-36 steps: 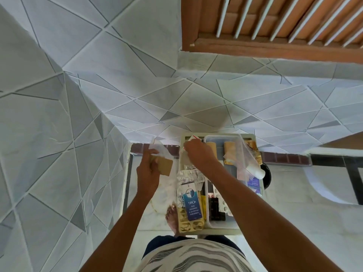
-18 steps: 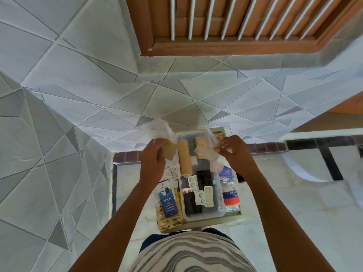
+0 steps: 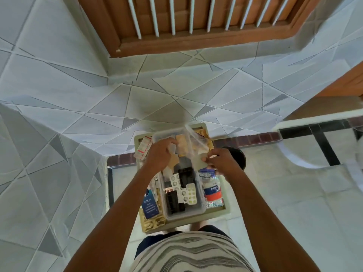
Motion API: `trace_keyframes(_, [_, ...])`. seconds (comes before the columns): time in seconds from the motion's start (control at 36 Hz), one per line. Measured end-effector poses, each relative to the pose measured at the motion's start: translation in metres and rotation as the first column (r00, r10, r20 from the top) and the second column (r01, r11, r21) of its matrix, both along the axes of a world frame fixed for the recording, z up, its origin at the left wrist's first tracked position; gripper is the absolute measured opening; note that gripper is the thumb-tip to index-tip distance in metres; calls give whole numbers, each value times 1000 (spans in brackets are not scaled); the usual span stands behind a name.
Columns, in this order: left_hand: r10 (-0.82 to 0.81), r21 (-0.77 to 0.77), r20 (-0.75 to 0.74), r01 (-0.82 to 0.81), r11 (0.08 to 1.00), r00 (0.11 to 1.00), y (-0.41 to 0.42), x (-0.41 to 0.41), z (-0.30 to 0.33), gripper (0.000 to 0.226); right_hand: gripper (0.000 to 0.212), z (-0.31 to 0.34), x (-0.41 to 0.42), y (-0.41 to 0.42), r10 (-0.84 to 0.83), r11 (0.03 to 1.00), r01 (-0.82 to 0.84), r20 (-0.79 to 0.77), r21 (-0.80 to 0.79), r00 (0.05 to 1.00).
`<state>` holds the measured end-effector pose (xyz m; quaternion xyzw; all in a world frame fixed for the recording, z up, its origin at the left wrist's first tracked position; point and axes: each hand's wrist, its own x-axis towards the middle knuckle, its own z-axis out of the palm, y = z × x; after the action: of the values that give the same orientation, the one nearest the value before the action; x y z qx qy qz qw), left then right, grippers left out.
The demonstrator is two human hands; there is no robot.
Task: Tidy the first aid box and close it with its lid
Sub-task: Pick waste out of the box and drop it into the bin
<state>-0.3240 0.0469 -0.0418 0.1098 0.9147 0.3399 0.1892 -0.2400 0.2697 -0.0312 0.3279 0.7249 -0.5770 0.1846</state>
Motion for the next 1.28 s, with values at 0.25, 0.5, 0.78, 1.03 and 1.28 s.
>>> trace_keyframes(0.25, [40,50,176,-49,998,983,12,-3,-10,48,19,-6,11,-2,-100,993,93,-106,-76,989])
trace_keyframes(0.5, [69,137,47,-75,988,997,10,17,22,46,10,12,18,9,1,969,88,-361,231,933])
trace_keyframes(0.78, [42,296,-93,-13,955,995,67,26,54,56,25,34,27,69,102,869,138,-446,475,889])
trace_keyframes(1.03, [112,433,-83,-65,899,990,174,39,33,56,11,15,17,168,163,866,81,-432,494,887])
trace_keyframes(1.28, [325,296,-32,-301,906,945,290,53,-22,44,12,-40,10,266,182,859,72,-433,507,883])
